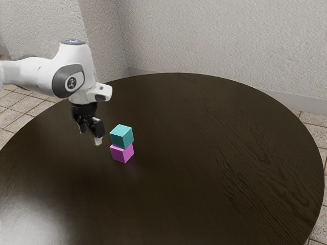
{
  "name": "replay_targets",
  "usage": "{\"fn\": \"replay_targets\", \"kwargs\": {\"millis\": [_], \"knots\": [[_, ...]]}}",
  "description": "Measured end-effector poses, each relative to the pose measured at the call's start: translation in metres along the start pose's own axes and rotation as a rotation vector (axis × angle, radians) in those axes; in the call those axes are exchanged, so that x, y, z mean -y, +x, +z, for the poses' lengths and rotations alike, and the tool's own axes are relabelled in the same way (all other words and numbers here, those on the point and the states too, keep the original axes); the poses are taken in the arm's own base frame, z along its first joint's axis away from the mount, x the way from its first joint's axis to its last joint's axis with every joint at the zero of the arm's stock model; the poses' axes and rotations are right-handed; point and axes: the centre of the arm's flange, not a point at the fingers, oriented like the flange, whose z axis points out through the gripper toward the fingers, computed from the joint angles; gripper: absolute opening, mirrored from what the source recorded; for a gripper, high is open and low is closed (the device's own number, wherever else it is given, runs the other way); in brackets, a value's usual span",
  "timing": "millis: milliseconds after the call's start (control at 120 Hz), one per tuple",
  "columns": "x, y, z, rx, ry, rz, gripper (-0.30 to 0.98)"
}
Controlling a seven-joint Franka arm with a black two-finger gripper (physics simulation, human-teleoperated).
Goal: Pick up the blue block with one arm, and put the blue block on the table with one arm
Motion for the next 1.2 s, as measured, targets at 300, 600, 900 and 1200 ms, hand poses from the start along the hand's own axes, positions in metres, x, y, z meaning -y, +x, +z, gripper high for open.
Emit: {"fn": "replay_targets", "kwargs": {"millis": [300, 600, 900, 1200], "knots": [[0.03, 0.011, 0.02, -0.069, -0.003, -0.351, 0.69], [0.043, 0.062, 0.031, -0.116, 0.025, -0.502, 0.69], [0.031, 0.104, 0.028, -0.164, 0.003, -0.474, 0.69], [0.032, 0.108, 0.052, -0.132, -0.037, -0.415, 0.69]]}}
